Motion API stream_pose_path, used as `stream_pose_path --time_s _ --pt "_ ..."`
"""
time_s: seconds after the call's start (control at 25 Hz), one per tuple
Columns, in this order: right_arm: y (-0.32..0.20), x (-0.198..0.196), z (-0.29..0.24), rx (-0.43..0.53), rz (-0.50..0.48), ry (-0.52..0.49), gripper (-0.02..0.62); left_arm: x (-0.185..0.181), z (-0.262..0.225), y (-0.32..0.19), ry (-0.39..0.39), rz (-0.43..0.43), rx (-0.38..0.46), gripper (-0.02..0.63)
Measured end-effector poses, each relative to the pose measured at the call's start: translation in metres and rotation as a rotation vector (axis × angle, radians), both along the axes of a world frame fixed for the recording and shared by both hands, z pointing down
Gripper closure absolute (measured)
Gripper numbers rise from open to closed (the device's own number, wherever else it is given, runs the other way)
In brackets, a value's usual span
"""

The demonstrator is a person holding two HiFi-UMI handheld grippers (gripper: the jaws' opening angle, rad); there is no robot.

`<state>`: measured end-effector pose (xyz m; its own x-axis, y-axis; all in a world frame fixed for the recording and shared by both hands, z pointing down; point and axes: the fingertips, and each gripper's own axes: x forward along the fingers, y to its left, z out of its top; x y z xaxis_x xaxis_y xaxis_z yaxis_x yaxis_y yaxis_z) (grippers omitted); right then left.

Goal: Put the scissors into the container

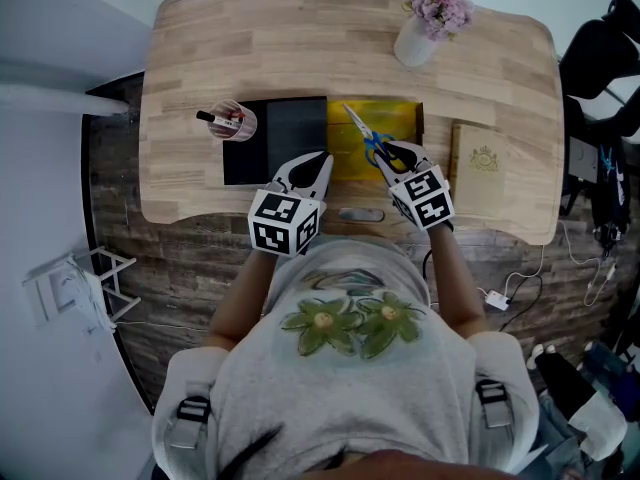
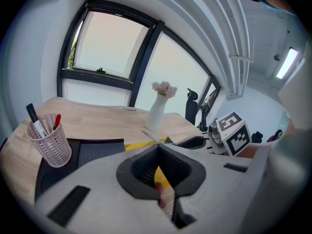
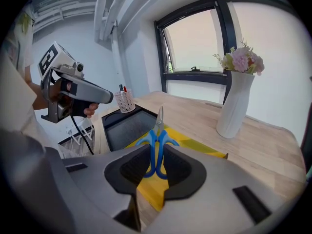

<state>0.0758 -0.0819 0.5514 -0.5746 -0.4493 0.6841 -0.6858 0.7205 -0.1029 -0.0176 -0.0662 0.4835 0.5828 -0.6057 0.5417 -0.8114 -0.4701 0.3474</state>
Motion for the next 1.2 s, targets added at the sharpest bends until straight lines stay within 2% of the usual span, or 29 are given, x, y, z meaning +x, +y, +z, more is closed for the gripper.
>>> stream_pose_path --time_s 1.2 --pt "-0.001 -0.006 0.031 -0.036 -0.057 0.057 0.511 -0.003 0.007 -0.002 0.001 0.001 -0.012 0.6"
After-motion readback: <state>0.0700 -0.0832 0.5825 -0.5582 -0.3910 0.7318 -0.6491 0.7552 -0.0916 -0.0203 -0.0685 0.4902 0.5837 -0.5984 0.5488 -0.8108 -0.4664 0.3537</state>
